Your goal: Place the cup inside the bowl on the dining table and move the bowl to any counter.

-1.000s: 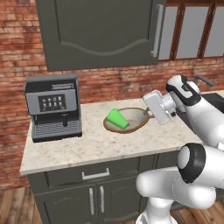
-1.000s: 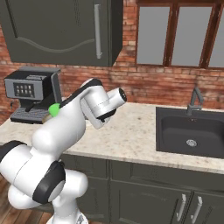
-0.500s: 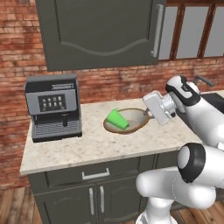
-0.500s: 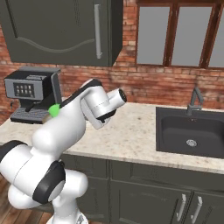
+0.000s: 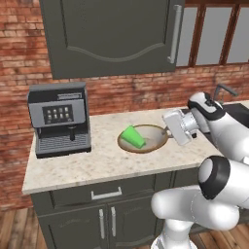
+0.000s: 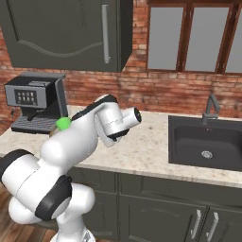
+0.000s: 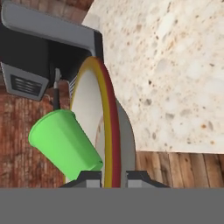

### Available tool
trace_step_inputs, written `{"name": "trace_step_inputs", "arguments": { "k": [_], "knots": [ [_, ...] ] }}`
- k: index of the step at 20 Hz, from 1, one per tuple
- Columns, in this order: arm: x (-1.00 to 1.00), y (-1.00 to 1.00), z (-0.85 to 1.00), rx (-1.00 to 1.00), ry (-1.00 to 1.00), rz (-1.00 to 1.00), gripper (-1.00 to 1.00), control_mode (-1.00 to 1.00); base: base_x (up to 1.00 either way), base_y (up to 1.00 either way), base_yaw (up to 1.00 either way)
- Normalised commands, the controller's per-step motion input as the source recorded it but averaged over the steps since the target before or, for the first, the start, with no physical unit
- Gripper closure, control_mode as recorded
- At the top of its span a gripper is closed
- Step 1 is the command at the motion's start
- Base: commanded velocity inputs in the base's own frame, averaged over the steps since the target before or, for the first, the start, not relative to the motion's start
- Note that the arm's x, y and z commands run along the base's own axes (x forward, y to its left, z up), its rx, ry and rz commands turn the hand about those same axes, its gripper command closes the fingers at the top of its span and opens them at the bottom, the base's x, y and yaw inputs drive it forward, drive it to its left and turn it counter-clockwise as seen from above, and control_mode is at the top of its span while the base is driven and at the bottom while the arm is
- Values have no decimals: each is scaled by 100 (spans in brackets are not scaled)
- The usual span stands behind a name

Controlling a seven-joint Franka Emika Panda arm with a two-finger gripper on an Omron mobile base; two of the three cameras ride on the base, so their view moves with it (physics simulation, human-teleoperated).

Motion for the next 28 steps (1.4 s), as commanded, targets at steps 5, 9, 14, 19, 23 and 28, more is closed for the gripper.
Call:
{"name": "trace_step_inputs", "arguments": {
  "k": [5, 9, 14, 19, 23, 28],
  "knots": [
    [0, -11, -6, 1, -9, 1, 100, -100, 0, 0, 0],
    [0, 0, 0, -3, -16, 0, 100, -100, 0, 0, 0],
    [4, 0, 0, -5, -7, 0, 100, -100, 0, 0, 0],
    [30, 0, 0, 0, 0, 0, 100, -100, 0, 0, 0],
    [37, 0, 0, 0, 3, 0, 100, -100, 0, 0, 0],
    [27, 0, 0, 0, 5, 0, 100, -100, 0, 0, 0]
  ]
}}
